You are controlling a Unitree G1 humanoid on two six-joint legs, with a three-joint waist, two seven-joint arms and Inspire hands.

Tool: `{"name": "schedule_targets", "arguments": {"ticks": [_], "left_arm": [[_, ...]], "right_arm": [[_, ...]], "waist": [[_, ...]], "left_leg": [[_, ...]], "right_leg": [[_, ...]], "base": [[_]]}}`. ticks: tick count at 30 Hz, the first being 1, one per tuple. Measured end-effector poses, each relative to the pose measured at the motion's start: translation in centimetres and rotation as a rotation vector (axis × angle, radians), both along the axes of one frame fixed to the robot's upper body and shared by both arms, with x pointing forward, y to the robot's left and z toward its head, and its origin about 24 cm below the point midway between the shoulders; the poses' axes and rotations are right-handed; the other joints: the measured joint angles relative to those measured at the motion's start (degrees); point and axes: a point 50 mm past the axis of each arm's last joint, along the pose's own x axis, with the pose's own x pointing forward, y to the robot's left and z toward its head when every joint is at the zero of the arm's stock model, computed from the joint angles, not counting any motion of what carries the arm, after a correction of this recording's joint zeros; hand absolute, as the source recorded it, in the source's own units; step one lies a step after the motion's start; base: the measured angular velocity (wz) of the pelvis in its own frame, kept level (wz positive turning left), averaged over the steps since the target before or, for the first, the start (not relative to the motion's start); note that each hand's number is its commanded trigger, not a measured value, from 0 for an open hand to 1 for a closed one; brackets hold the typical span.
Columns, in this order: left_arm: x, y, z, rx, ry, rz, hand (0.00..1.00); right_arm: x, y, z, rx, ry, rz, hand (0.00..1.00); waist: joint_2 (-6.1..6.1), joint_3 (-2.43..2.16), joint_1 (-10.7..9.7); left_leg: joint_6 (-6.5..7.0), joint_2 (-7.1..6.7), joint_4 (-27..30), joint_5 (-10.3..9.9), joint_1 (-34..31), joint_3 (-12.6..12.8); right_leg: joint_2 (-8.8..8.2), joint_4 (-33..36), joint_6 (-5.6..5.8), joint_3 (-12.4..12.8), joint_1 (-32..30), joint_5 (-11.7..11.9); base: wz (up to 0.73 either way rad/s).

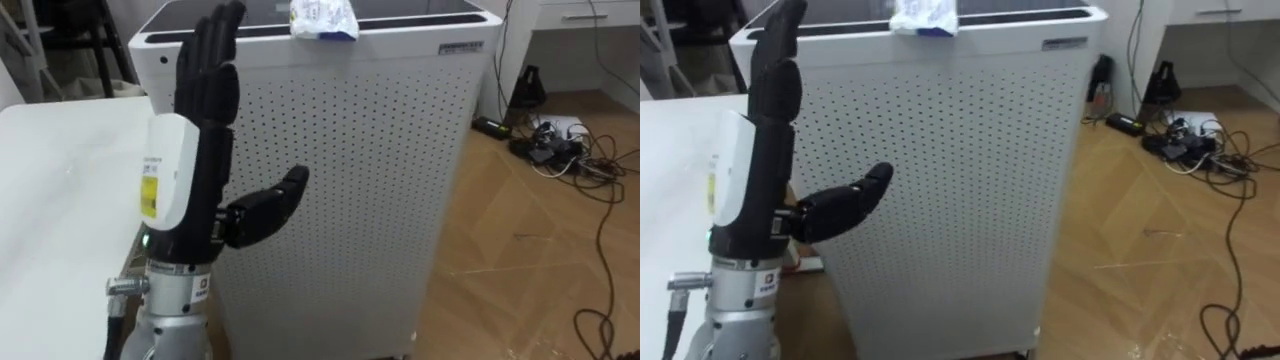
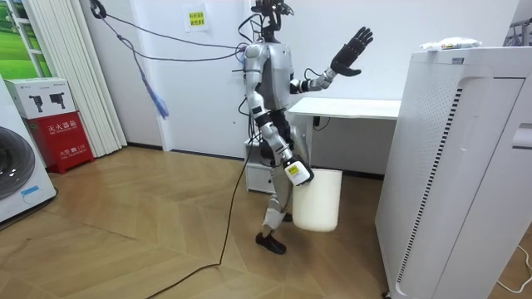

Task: Pick garbage

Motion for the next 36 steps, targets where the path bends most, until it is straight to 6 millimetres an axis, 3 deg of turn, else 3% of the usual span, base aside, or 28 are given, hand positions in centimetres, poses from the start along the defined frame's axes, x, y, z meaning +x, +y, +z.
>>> {"name": "schedule_targets", "arguments": {"ticks": [1,2,4,5,6,8,9,10,11,12,14,16,18,19,23,25,28,31,33,34,35,36], "left_arm": [[-0.1,-0.1,0.1,0.008,-0.013,-0.008,0.0],[-0.1,-0.2,0.1,0.014,-0.02,-0.013,0.0],[-0.2,-0.4,0.3,-0.001,-0.046,-0.027,0.0],[-0.3,-0.4,0.4,-0.007,-0.054,-0.023,0.0],[-0.2,-0.4,0.5,-0.007,-0.069,-0.013,0.0],[-0.2,-0.3,0.9,-0.001,-0.091,0.001,0.0],[-0.1,-0.1,1.0,0.01,-0.102,0.017,0.0],[-0.1,0.1,1.1,0.029,-0.113,0.029,0.0],[-0.2,0.1,1.3,0.045,-0.132,0.033,0.0],[-0.3,0.0,1.5,0.053,-0.143,0.033,0.0],[-0.4,0.2,1.8,0.08,-0.167,0.042,0.0],[-0.2,0.3,2.2,0.099,-0.188,0.054,0.0],[-0.3,0.3,2.6,0.106,-0.207,0.05,0.0],[-0.5,0.3,3.0,0.098,-0.225,0.045,0.0],[-0.4,-0.1,3.6,0.097,-0.257,0.028,0.0],[-0.4,-0.1,3.7,0.096,-0.265,0.032,0.0],[-0.4,-0.1,3.8,0.104,-0.274,0.033,0.0],[-0.5,0.3,4.0,0.112,-0.29,0.042,0.0],[-0.6,0.2,4.2,0.113,-0.307,0.032,0.0],[-0.8,0.3,4.3,0.119,-0.321,0.019,0.0],[-0.9,0.3,4.3,0.122,-0.329,0.013,0.0],[-1.1,0.2,4.1,0.126,-0.322,0.001,0.0]], "right_arm": [[0.0,-0.3,0.0,-0.008,-0.001,-0.01,1.0],[0.0,-0.3,0.1,-0.008,-0.003,-0.019,1.0],[-0.1,-1.4,0.2,-0.048,0.001,-0.05,1.0],[-0.1,-1.6,0.2,-0.057,0.002,-0.053,1.0],[-0.2,-1.6,0.2,-0.06,0.006,-0.06,1.0],[-0.4,-1.2,0.0,-0.059,0.019,-0.05,1.0],[-0.5,-0.9,-0.1,-0.05,0.029,-0.039,1.0],[-0.6,-0.6,-0.3,-0.042,0.039,-0.041,1.0],[-0.7,-0.5,-0.3,-0.035,0.043,-0.038,1.0],[-0.7,-0.6,-0.3,-0.034,0.042,-0.036,1.0],[-0.6,-0.4,-0.3,-0.029,0.04,-0.033,1.0],[-0.3,-0.3,-0.1,-0.021,0.027,-0.029,1.0],[-0.2,-0.4,-0.1,-0.02,0.023,-0.031,1.0],[-0.1,-0.4,0.0,-0.02,0.017,-0.029,1.0],[0.0,-0.3,0.0,-0.019,0.014,-0.027,1.0],[0.1,-0.3,0.1,-0.019,0.008,-0.022,1.0],[0.3,-0.2,0.2,-0.015,0.002,-0.018,1.0],[0.8,0.1,0.5,0.005,-0.019,0.005,1.0],[0.8,0.1,0.5,0.013,-0.014,0.011,1.0],[0.8,0.2,0.4,0.015,-0.012,0.021,1.0],[0.8,0.2,0.4,0.017,-0.011,0.028,1.0],[0.5,0.1,0.3,0.008,0.003,0.042,1.0]], "waist": [[-0.46,-0.06,-0.16],[-0.52,-0.12,-0.42],[-0.46,-0.2,0.33],[-0.46,-0.21,0.79],[-0.51,-0.24,1.89],[-0.51,-0.33,2.95],[-0.97,-0.59,3.29],[-1.59,-1.26,3.29],[-2.2,-1.67,3.34],[-2.46,-1.6,3.56],[-3.22,-1.33,4.45],[-3.21,-1.25,4.66],[-3.08,-1.16,4.84],[-3.02,-1.17,4.72],[-2.54,-1.19,4.4],[-2.3,-1.07,4.77],[-0.68,-0.82,4.72],[0.49,-0.81,5.23],[0.68,-0.78,5.2],[0.38,-0.78,5.63],[0.21,-0.58,5.78],[0.78,-0.83,5.71]], "left_leg": [[-0.39,-0.71,0.85,0.11,-1.4,-1.01],[0.19,-1.61,0.36,-0.26,-2.25,-1.22],[0.38,-5.84,-6.62,-0.28,-6.22,-1.32],[0.28,-6.68,-9.63,0.15,-6.92,-1.34],[0.23,-7.79,-16.15,1.85,-8.05,-1.79],[0.65,-8.13,-24.72,5.57,-9.28,-3.1],[1.1,-8.33,-27.07,9.4,-9.27,-4.22],[1.82,-8.78,-27.37,12.1,-8.65,-4.26],[2.69,-9.42,-27.09,12.88,-8.0,-3.57],[3.35,-9.7,-26.66,13.62,-7.68,-3.48],[4.59,-10.07,-23.92,12.61,-7.57,-2.54],[5.29,-10.18,-20.2,8.86,-8.53,-1.54],[5.79,-10.5,-17.69,6.01,-8.81,-0.81],[6.29,-11.14,-16.89,4.64,-8.7,-0.52],[8.17,-13.13,-14.29,0.95,-7.38,-0.07],[9.45,-14.49,-13.91,-0.67,-5.52,0.92],[10.53,-14.82,-14.86,-2.12,-3.18,-0.01],[10.52,-13.66,-17.64,-1.92,-2.12,-0.36],[10.4,-13.03,-18.56,-1.91,-1.47,-0.81],[10.13,-12.96,-19.33,-1.83,-0.89,-0.86],[9.95,-12.98,-19.6,-1.91,-0.48,-0.85],[9.46,-12.64,-20.33,-1.98,0.41,-2.0]], "right_leg": [[0.27,0.93,-0.9,1.63,-0.13,-0.59],[0.25,1.29,-0.94,2.53,-0.34,-0.73],[-0.19,1.17,-0.68,6.34,-0.62,-0.73],[-0.23,1.14,-0.62,7.2,-0.58,-0.75],[-0.21,1.12,-0.59,8.34,-0.41,-0.97],[0.28,1.17,-0.77,9.22,-0.16,-1.94],[0.51,1.42,-0.51,10.37,0.56,-3.02],[0.3,1.28,0.15,10.97,1.17,-3.94],[-0.66,1.11,0.88,10.9,1.66,-4.7],[-1.11,0.89,1.27,10.4,1.96,-4.91],[-2.13,-0.81,2.14,9.45,3.45,-5.11],[-3.53,-2.76,3.09,7.27,4.91,-5.27],[-4.49,-2.27,4.11,7.0,5.55,-5.98],[-5.45,-0.46,4.81,6.36,5.48,-6.42],[-8.4,9.89,4.98,5.31,3.16,-6.41],[-10.62,18.96,7.14,4.46,0.31,-3.93],[-11.79,24.45,7.35,2.88,-1.77,0.89],[-10.93,21.94,7.1,2.02,-7.88,-2.7],[-10.15,14.02,6.99,2.01,-10.2,-2.74],[-9.88,6.81,6.7,1.99,-10.66,-0.76],[-9.5,3.38,7.17,1.92,-10.75,2.37],[-8.57,1.14,7.76,1.84,-9.5,4.92]], "base": [[0.03],[0.1],[-0.14],[-0.49],[-0.57],[-0.62],[-0.51],[-0.54],[-0.41],[-0.49],[-0.42],[-0.22],[-0.12],[-0.08],[0.12],[0.02],[-0.02],[-0.12],[0.1],[0.08],[0.25],[0.24]]}}
